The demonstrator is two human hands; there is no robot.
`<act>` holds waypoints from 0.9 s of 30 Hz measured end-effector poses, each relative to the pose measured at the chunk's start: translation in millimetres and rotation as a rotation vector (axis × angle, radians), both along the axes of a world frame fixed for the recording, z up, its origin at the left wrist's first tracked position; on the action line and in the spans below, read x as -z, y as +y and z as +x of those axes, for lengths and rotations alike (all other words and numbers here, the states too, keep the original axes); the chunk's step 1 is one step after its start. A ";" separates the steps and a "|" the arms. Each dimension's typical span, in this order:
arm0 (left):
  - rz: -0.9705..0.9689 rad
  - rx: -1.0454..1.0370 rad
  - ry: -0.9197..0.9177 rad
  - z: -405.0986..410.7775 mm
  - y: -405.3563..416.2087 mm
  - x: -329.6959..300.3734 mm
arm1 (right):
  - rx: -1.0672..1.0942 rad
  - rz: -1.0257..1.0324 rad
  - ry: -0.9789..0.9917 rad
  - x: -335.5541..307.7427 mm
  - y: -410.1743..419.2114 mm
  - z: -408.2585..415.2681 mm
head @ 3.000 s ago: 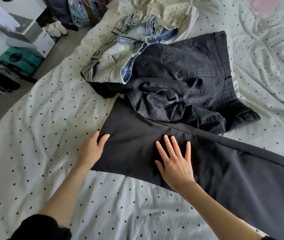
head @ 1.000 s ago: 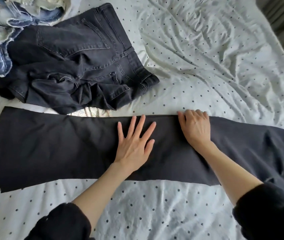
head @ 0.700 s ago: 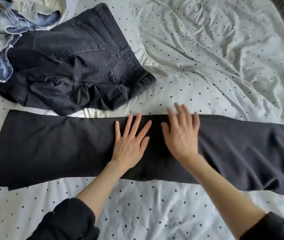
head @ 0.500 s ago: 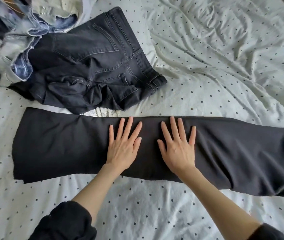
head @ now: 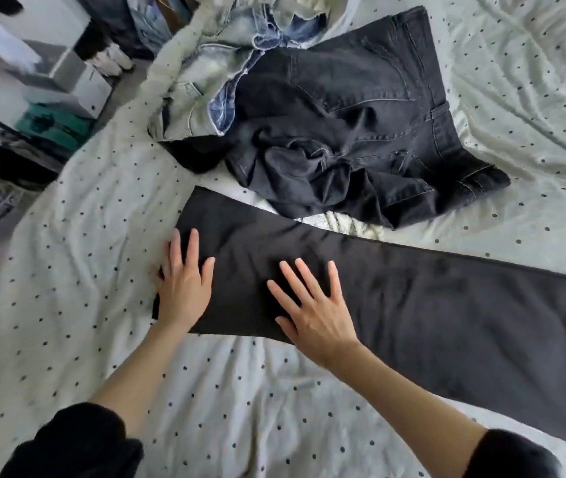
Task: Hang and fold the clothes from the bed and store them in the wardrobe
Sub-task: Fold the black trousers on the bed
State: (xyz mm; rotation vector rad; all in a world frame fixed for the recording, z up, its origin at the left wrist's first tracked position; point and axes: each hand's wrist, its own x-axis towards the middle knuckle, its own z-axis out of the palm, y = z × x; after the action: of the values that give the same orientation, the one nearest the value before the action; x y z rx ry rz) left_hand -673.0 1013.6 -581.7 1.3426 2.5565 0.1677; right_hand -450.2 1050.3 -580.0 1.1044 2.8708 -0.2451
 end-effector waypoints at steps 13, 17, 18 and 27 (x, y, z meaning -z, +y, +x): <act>-0.017 -0.406 -0.833 -76.8 5.5 -22.2 | -0.021 -0.119 -0.168 20.1 19.0 -55.9; 0.069 -0.366 -0.768 -66.0 4.9 -36.8 | -0.047 -0.193 -0.146 15.2 26.4 -51.7; 0.085 -0.353 -0.742 -61.8 4.4 -44.2 | -0.035 -0.235 -0.113 10.5 28.2 -48.7; 0.072 -0.025 -0.758 23.4 13.0 -117.4 | 0.502 -0.663 0.441 -58.3 25.3 24.5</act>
State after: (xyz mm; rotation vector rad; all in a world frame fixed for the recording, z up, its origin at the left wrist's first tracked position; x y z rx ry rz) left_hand -649.6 1026.7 -464.3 1.0006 1.9320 0.6408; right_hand -425.6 1075.7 -521.7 1.7131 2.3903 -1.4907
